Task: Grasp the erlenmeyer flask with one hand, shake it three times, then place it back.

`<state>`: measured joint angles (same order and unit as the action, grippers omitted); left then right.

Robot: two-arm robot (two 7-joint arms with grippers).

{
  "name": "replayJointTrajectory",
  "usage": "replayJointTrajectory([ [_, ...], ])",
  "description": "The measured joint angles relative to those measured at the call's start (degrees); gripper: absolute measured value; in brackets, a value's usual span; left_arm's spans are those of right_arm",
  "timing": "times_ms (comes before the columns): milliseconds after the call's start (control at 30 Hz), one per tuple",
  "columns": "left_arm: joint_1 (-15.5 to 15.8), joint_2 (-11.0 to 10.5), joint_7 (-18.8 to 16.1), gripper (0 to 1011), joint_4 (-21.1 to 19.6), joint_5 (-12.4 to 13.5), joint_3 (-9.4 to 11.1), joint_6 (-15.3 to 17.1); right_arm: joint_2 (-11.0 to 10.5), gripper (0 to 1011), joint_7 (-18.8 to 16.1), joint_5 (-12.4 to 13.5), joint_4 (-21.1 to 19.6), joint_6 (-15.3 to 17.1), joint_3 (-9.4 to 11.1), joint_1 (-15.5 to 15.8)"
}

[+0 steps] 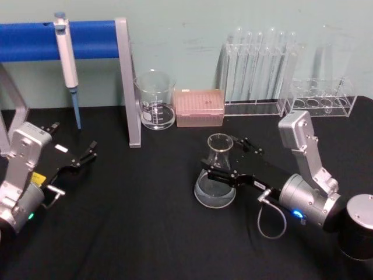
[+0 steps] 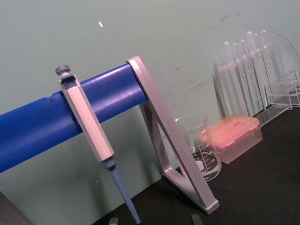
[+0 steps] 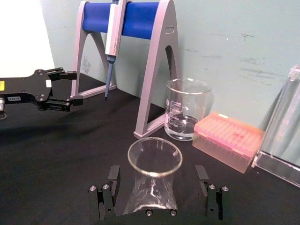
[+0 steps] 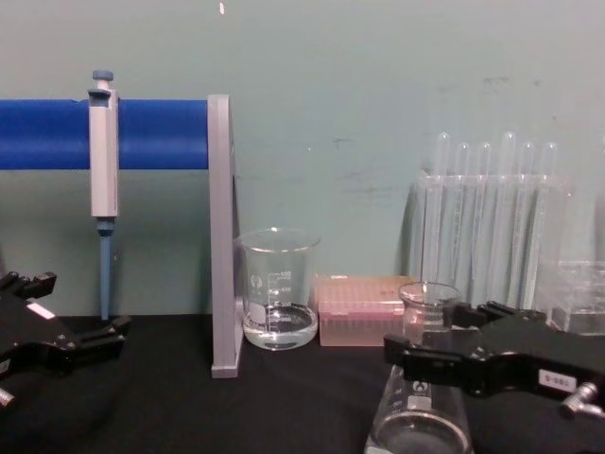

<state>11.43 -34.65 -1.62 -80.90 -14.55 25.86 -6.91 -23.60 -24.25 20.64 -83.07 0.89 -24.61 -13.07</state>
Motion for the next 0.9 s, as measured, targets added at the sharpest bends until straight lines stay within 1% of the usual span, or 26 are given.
replayJointTrajectory([
  [133, 0.0, 0.0, 0.0, 1001, 0.0, 0.0, 0.0, 0.0, 1.07, 1003, -0.57, -0.78, 1.43, -0.35, -0.19, -1.09],
  [333, 0.0, 0.0, 0.0, 1001, 0.0, 0.0, 0.0, 0.0, 2.03, 1003, -1.15, -1.39, 2.76, -0.66, -0.31, -2.08],
  [567, 0.0, 0.0, 0.0, 1001, 0.0, 0.0, 0.0, 0.0, 2.56, 1003, -1.58, -1.78, 3.43, -0.91, -0.26, -2.6],
  [900, 0.0, 0.0, 0.0, 1001, 0.0, 0.01, 0.0, 0.0, 2.75, 1003, -1.57, -2.33, 3.49, -0.86, -0.05, -2.62],
])
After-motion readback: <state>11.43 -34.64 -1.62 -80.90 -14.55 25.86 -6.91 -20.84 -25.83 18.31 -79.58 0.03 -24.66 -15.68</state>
